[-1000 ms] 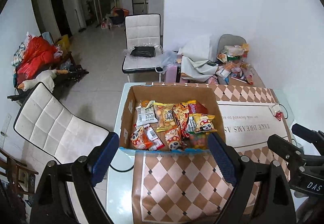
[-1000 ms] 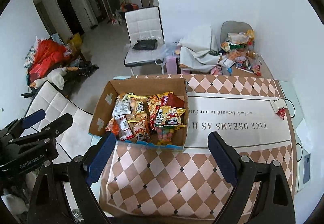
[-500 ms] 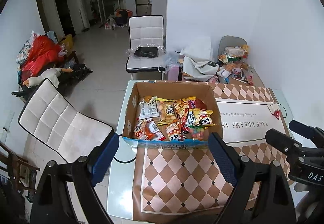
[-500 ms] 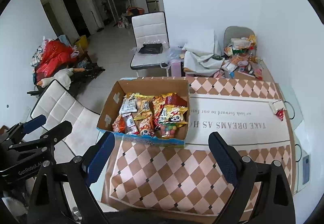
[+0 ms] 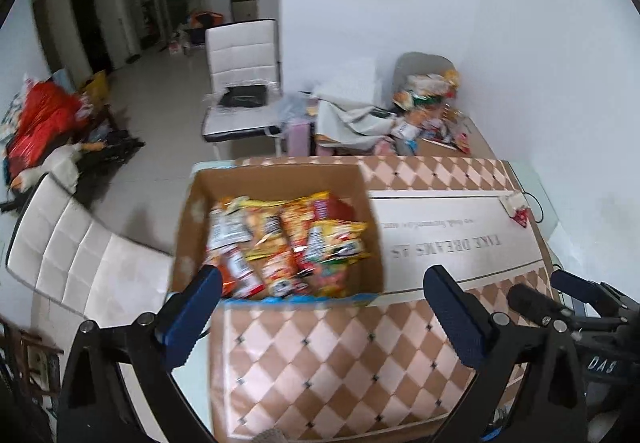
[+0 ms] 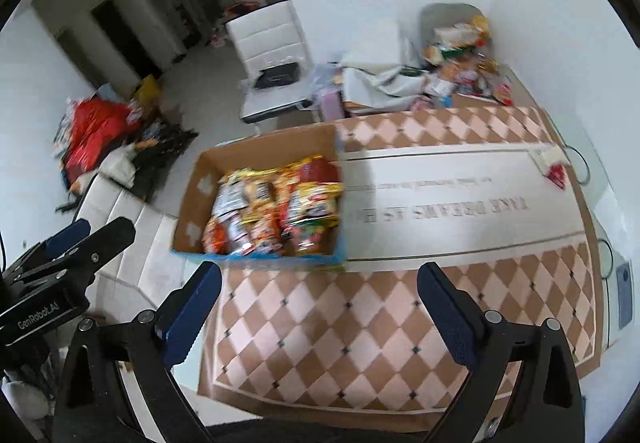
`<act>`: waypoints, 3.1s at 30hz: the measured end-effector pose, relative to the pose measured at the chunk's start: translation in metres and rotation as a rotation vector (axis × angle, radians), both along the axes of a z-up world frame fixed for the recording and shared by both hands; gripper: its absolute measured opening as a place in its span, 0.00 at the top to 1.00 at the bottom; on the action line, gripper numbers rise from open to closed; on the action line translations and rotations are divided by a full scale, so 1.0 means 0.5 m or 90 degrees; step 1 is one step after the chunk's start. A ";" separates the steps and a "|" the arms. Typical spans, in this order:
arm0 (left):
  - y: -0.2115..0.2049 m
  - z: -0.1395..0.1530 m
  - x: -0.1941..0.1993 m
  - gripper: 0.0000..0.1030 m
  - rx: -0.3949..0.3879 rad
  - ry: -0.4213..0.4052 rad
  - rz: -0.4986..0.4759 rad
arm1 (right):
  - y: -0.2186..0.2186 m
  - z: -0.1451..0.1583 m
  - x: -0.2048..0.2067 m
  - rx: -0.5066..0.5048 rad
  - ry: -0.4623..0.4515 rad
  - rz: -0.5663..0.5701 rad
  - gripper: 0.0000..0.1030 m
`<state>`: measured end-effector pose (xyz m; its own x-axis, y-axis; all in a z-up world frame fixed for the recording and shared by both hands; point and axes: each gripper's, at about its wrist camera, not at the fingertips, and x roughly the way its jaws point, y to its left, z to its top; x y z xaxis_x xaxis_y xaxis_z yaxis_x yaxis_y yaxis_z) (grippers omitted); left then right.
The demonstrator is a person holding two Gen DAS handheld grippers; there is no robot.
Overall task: Organize snacks
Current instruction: 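Swing both grippers across the table toward the white packet and red bag, then grasp the white packet with the left gripper while the right grasps the red bag, then lift both held packets and carry them back over the box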
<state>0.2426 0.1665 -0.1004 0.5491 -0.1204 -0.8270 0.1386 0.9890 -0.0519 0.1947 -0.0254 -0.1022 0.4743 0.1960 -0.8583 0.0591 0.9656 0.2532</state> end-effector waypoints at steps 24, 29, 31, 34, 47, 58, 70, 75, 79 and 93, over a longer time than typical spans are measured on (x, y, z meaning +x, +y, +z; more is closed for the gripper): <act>-0.859 -0.346 0.451 0.00 0.163 0.127 -0.256 | -0.953 -0.486 0.339 0.190 0.182 -0.389 0.04; -0.941 -0.413 0.486 0.00 0.196 0.139 -0.288 | -1.020 -0.595 0.394 0.200 0.214 -0.413 0.18; -0.969 -0.429 0.494 0.00 0.209 0.138 -0.303 | -1.028 -0.626 0.412 0.206 0.228 -0.410 0.31; -1.006 -0.448 0.505 0.00 0.219 0.140 -0.322 | -1.031 -0.643 0.429 0.184 0.232 -0.400 0.40; -1.196 -0.547 0.530 0.00 0.249 0.215 -0.469 | -1.091 -0.627 0.398 0.138 0.263 -0.378 0.72; -1.317 -0.670 0.504 0.11 0.299 0.284 -0.575 | -1.169 -0.614 0.361 0.173 0.263 -0.418 0.50; -1.218 -0.674 0.516 0.44 0.232 0.369 -0.439 | -1.191 -0.658 0.407 0.186 0.300 -0.415 0.39; -1.206 -0.682 0.502 0.41 0.225 0.367 -0.429 | -1.181 -0.690 0.430 0.175 0.328 -0.404 0.39; -1.207 -0.687 0.502 0.40 0.236 0.359 -0.432 | -1.168 -0.702 0.440 0.150 0.342 -0.401 0.39; -1.154 -0.621 0.488 0.53 0.181 0.346 -0.388 | -1.113 -0.648 0.440 0.103 0.289 -0.379 0.53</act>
